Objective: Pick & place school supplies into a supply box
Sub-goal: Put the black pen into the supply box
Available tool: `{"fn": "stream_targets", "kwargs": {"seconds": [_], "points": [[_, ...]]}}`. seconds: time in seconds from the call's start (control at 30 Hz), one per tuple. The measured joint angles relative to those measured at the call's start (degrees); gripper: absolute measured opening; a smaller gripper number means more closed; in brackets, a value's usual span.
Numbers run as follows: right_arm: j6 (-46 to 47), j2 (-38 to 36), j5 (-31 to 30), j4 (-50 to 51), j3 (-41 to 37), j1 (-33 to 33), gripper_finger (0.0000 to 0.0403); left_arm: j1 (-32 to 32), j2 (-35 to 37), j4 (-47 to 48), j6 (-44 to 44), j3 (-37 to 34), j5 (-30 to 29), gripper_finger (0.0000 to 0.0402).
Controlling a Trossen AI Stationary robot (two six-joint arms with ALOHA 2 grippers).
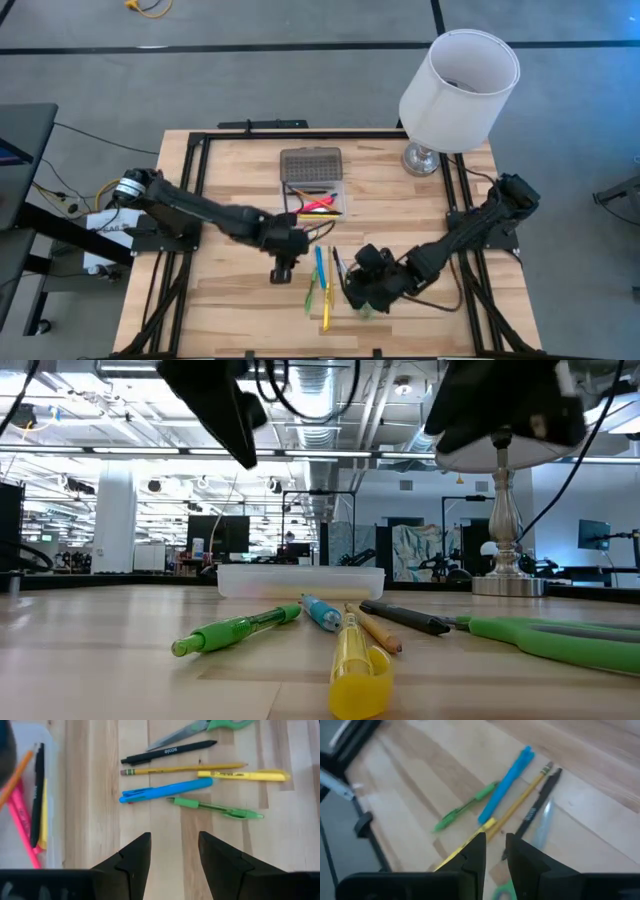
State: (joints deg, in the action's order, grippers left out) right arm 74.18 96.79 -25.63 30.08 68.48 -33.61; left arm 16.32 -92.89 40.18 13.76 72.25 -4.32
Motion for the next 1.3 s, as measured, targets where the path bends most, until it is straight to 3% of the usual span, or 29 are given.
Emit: {"fn": "stream_targets", "kwargs": {"seconds": [0.27, 0.5, 0.57, 0.8, 0.97, 1.3], "points": [[0.90, 0.09, 8.91, -2.97, -3.45, 6.73, 0.0068, 8.80, 1.21, 1.85, 10.31, 0.00, -11.75, 0.0159], [-1.78, 5.11, 12.34, -9.55, -2.59, 8.91, 0.0068, 15.48, 1.20, 6.21, 22.17, 0.00, -21.94, 0.0159], [-2.06, 6.90, 13.23, -6.93, -2.92, 8.88, 0.0068, 17.08, 1.19, 7.31, 25.20, 0.00, -23.83, 0.0159], [-0.28, 13.09, 13.28, -7.39, -0.19, 8.66, 0.0068, 21.10, 1.21, 9.62, 34.69, 0.00, -25.73, 0.0159], [-0.67, 13.53, 10.96, -5.37, 1.45, 8.53, 0.0080, 23.04, 1.44, 10.26, 39.36, 0.00, -26.79, 0.0159], [-1.18, 13.57, 9.10, -2.78, 1.87, 9.79, 0.0162, 23.92, 1.46, 10.54, 41.55, 0.00, -28.11, 0.0159]]}}
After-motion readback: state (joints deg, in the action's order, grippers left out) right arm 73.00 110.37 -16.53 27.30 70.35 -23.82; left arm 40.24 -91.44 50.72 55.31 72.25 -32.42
